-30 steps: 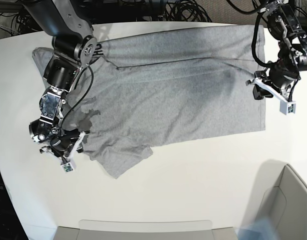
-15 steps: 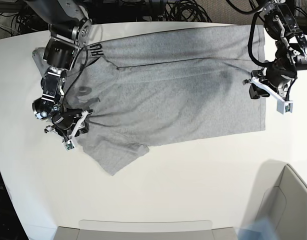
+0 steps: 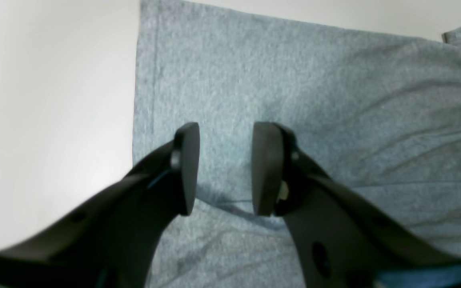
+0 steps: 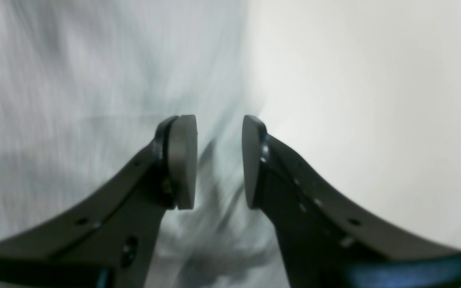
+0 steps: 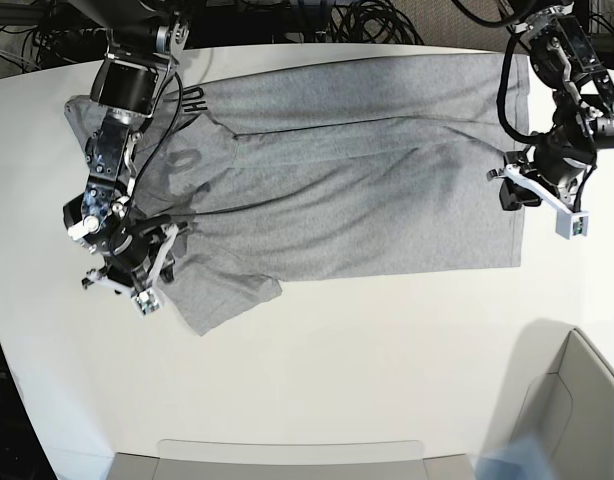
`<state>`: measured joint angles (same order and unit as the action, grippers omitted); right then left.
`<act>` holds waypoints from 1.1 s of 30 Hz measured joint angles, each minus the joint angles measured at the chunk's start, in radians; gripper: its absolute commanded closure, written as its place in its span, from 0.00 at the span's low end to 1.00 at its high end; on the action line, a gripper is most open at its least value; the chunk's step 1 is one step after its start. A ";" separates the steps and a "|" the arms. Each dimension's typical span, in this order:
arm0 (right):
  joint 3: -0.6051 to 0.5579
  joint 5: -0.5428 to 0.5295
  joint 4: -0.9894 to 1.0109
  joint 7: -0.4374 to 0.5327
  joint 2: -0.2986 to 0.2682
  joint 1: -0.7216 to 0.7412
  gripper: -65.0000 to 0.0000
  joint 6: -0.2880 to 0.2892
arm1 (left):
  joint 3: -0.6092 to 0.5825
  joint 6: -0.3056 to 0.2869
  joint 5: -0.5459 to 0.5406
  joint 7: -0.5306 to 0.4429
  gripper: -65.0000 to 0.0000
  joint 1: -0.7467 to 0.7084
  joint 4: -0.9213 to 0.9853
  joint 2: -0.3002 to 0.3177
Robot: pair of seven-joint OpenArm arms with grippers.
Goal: Fold the T-shirt properly
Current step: 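Reach both grippers to the shirt's hem corners and grasp them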
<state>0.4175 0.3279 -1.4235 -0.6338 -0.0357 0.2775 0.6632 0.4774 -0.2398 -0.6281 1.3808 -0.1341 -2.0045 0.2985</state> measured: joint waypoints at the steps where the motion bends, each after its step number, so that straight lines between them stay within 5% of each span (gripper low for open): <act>1: -0.001 0.000 0.007 0.002 -0.001 0.035 0.67 -0.001 | 0.000 0.000 0.004 0.001 0.65 -0.003 0.000 0.000; 5: -0.005 -0.003 0.145 0.004 -0.029 0.143 0.55 -0.001 | 0.000 0.000 0.003 0.003 0.65 -0.007 0.000 0.000; 10: -0.037 0.000 0.506 0.012 -0.107 0.307 0.56 0.002 | 0.000 0.000 0.004 0.004 0.65 -0.007 0.000 0.000; 14: -0.036 -0.026 0.716 0.182 -0.124 0.386 0.56 -0.003 | 0.000 0.000 0.004 0.003 0.65 -0.007 0.000 -0.002; 20: -0.038 -0.011 0.992 0.289 -0.136 0.441 0.56 -0.006 | 0.000 0.000 0.005 0.003 0.65 -0.009 0.000 -0.003; 24: -0.038 -0.019 1.080 0.428 -0.139 0.457 0.57 -0.145 | 0.000 0.000 0.004 0.003 0.65 -0.011 0.000 -0.003; 33: -0.041 -0.039 1.268 0.527 -0.173 0.495 0.57 -0.140 | 0.000 0.000 0.005 0.006 0.65 -0.032 0.000 -0.003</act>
<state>0.3767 0.2890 -0.1558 -0.1066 -0.2089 0.7727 0.5228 0.4778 -0.2398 -0.6231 1.3872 -0.1665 -2.0045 0.2955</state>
